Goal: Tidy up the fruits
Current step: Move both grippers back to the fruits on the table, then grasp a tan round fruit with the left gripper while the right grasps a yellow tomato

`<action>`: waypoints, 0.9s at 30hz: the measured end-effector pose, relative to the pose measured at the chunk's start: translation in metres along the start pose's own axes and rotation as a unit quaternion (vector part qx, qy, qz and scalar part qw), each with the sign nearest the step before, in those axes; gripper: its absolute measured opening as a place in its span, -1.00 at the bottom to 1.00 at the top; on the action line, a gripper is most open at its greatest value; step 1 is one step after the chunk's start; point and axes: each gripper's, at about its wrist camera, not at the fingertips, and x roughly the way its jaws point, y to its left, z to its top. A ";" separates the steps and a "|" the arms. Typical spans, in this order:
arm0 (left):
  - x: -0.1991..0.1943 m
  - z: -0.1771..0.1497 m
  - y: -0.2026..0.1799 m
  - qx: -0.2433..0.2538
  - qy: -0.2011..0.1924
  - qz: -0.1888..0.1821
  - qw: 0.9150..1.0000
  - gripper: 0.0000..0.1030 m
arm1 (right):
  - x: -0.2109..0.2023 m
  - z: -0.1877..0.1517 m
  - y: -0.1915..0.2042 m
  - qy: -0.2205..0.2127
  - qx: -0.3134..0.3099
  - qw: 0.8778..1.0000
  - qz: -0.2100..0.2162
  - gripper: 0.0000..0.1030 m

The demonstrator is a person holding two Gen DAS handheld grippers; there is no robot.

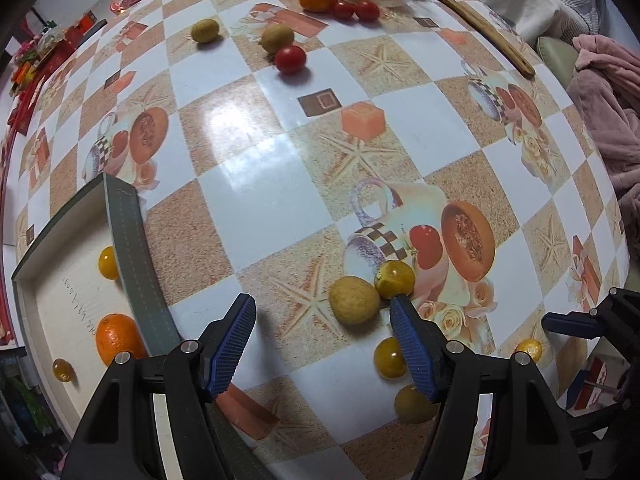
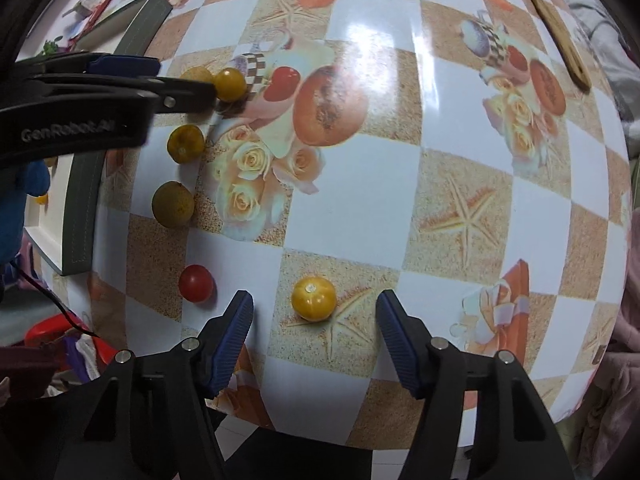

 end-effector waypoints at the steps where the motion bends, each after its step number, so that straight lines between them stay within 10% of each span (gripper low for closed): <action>1: 0.000 0.000 -0.002 -0.001 -0.003 -0.003 1.000 0.38 | 0.001 0.002 0.006 -0.001 -0.003 1.000 -0.004 0.30; 7: -0.002 0.002 -0.007 -0.004 -0.010 -0.006 1.000 0.34 | 0.000 0.003 0.033 -0.005 -0.022 0.999 -0.029 -0.15; 12: -0.006 0.007 -0.017 0.003 -0.017 -0.025 1.000 -0.14 | -0.001 -0.003 0.041 -0.003 -0.030 0.999 -0.028 -0.55; 15: -0.008 0.007 -0.020 0.008 -0.019 -0.044 0.999 -0.47 | -0.005 -0.005 0.032 -0.002 -0.006 1.000 0.002 -0.56; 27: -0.012 -0.010 0.004 -0.033 -0.016 -0.061 0.997 -0.50 | -0.015 0.003 0.004 -0.025 0.056 0.997 0.040 -0.56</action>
